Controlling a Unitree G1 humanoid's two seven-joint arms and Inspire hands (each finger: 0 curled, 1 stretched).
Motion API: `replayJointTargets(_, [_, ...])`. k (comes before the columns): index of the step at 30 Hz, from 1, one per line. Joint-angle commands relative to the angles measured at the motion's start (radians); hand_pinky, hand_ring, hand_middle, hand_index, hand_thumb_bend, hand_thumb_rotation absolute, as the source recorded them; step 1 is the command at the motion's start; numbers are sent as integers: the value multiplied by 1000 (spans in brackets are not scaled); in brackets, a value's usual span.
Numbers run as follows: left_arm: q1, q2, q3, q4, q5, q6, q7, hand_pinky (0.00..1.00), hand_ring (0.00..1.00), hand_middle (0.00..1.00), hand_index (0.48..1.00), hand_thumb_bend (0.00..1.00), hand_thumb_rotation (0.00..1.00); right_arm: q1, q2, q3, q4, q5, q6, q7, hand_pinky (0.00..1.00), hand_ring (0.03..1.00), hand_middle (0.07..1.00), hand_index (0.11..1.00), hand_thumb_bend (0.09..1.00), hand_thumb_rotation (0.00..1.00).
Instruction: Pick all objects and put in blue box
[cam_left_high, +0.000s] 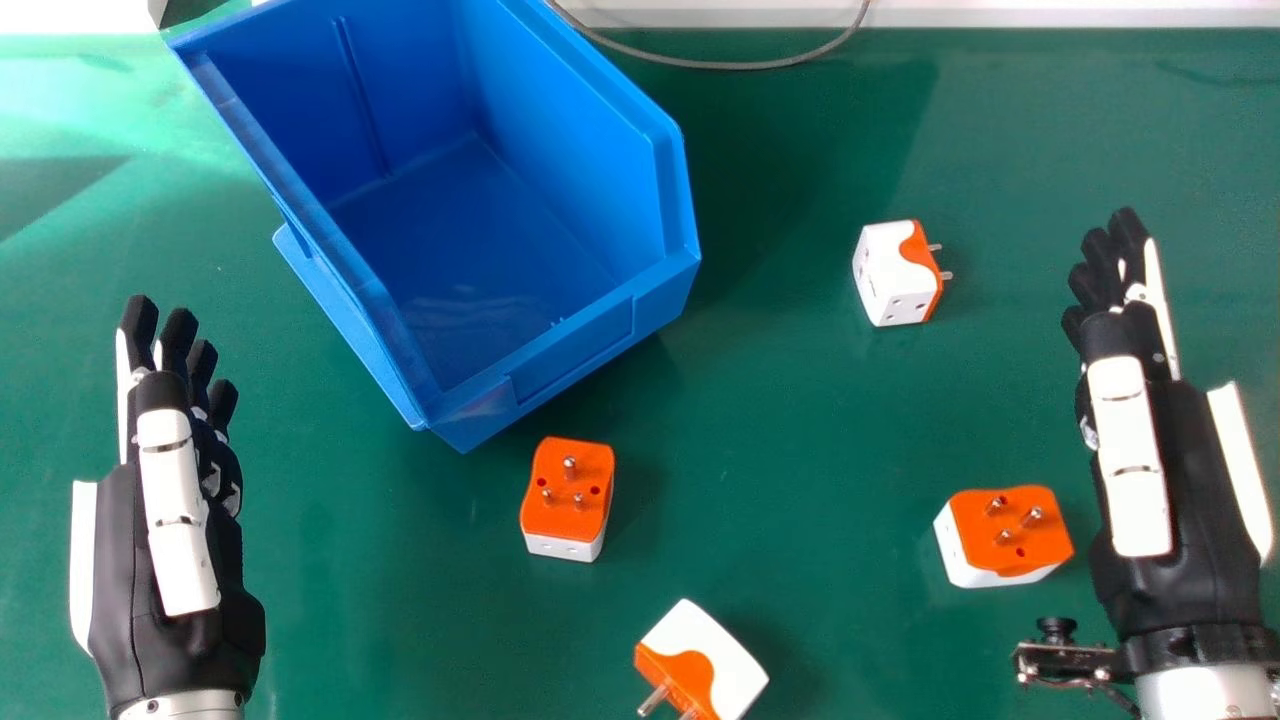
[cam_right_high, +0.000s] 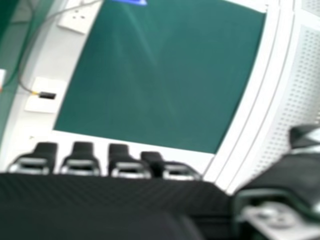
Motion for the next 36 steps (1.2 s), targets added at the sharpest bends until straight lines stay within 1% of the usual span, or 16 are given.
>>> replayJointTargets(1, [-5,3,2,-21,4,-6,1,991,971,975,978,382,946,-10,-2,-5,-20,-3,-19,-4,1000,1000,1000,1000,223,1000])
replayJointTargets(3, [-7,3,3,-19,3,-6,2,989,970,974,977,383,942,-11,-1,-5,-19,-8,-22,-8,1000,1000,1000,1000,223,1000])
replayJointTargets(8, [-7,9,5,-15,-1,-9,-7,985,967,974,975,396,905,-5,3,-3,-20,-7,-21,-8,1000,1000,1000,1000,226,1000])
replayJointTargets(13, [-1,7,4,-22,-4,-1,-7,984,965,971,968,405,869,-2,10,-5,-13,-6,-31,-11,1000,1000,1000,1000,224,1000])
replayJointTargets(15, [2,5,4,-25,-6,-2,-8,984,963,968,963,408,848,2,8,-8,-19,-26,-26,-20,1000,1000,1000,1000,223,1000])
replayJointTargets(18, [6,2,4,-29,-3,1,-1,978,958,961,955,416,822,6,-9,-17,-19,-67,-42,-31,1000,1000,1000,1000,222,1000])
replayJointTargets(21, [6,-3,7,-25,-3,-6,3,966,950,955,947,419,807,11,-34,-37,-11,-92,-51,-34,1000,1000,1000,1000,212,1000])
replayJointTargets(23, [8,-4,6,-27,-3,-6,4,957,944,950,945,412,803,16,-55,-49,-16,-128,-48,-43,1000,1000,1000,1000,215,956])
replayJointTargets(24, [10,-5,6,-29,-3,-5,4,957,944,950,945,412,803,21,-68,-55,-29,-152,-37,-48,1000,1000,1000,1000,215,956])
replayJointTargets(25, [11,-5,6,-29,-4,-4,4,953,942,949,944,408,801,25,-82,-60,-40,-170,-29,-49,1000,1000,1000,1000,219,922])
replayJointTargets(26, [11,-5,6,-29,-5,-6,3,953,942,949,944,408,801,31,-100,-65,-49,-187,-28,-44,1000,1000,1000,1000,219,922])
replayJointTargets(27, [12,-4,7,-29,-4,-7,2,951,940,947,944,408,800,36,-128,-73,-55,-206,-39,-36,1000,1000,1000,1000,244,883])
replayJointTargets(31, [15,-7,8,-31,-2,-11,5,946,936,944,946,403,803,58,-215,-98,-99,-277,-27,-14,986,996,1000,1000,440,706])
replayJointTargets(32, [17,-8,7,-33,-2,-10,6,946,936,944,946,403,803,65,-226,-101,-114,-281,-15,-8,986,996,1000,1000,440,706])
replayJointTargets(33, [18,-9,7,-35,-1,-9,7,942,934,942,944,401,803,70,-237,-104,-126,-289,-5,-4,979,993,1000,1000,481,674])
replayJointTargets(36, [19,-8,9,-32,1,-8,6,941,932,940,942,399,803,80,-260,-105,-153,-333,18,-4,971,988,1000,997,519,635])
